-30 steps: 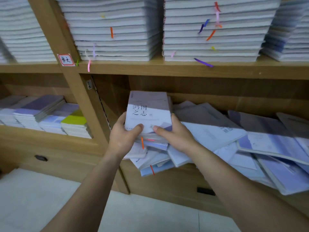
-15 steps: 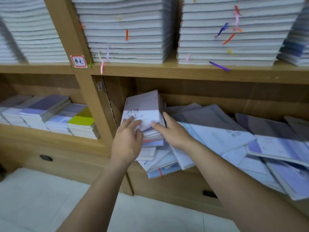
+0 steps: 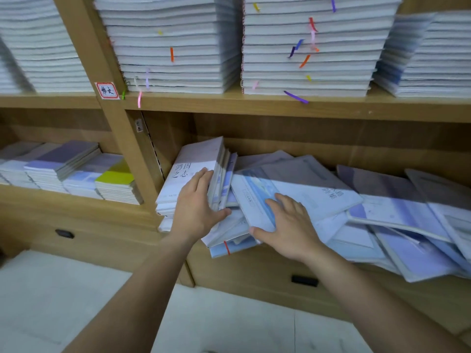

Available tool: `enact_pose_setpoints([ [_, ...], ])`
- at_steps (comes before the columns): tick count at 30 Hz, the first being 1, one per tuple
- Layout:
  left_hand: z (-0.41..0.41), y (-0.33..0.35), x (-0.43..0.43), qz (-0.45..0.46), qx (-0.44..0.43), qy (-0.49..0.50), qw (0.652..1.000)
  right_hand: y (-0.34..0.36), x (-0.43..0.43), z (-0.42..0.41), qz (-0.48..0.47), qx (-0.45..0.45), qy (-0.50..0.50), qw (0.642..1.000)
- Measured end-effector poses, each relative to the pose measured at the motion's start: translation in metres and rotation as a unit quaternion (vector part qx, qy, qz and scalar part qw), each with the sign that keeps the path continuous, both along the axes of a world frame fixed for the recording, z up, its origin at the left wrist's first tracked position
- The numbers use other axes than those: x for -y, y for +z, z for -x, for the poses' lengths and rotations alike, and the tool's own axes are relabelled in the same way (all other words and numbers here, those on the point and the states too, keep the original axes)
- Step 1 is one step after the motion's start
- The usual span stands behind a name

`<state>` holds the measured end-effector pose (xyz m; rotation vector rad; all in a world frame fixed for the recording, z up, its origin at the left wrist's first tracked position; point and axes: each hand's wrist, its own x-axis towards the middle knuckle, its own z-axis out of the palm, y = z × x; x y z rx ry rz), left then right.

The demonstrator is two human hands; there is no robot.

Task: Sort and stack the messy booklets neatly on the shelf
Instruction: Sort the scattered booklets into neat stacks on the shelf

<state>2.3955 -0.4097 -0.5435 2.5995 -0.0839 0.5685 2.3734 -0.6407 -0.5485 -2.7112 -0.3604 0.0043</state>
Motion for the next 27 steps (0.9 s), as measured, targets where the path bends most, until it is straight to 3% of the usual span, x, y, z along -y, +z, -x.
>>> enact_pose_setpoints([
  [3,-0.005,-0.003,-0.006,0.013,0.01,-0.021,1.0,0.0,-0.011,-0.009,-0.003,0.003,0.012,1.0],
  [9,-0.01,-0.008,-0.025,0.093,0.001,-0.061,0.994,0.012,-0.045,-0.04,-0.12,0.008,0.079,0.99],
  [12,-0.01,-0.008,-0.032,0.083,-0.018,-0.086,0.993,0.017,-0.071,-0.056,-0.178,-0.006,0.09,0.98],
  [18,-0.008,-0.005,-0.043,0.044,-0.031,-0.099,0.994,0.026,-0.097,-0.073,-0.063,-0.01,0.041,0.997],
  [27,0.024,-0.024,-0.078,0.164,-0.001,-0.031,0.986,0.018,-0.11,-0.062,-0.006,-0.022,0.037,0.999],
])
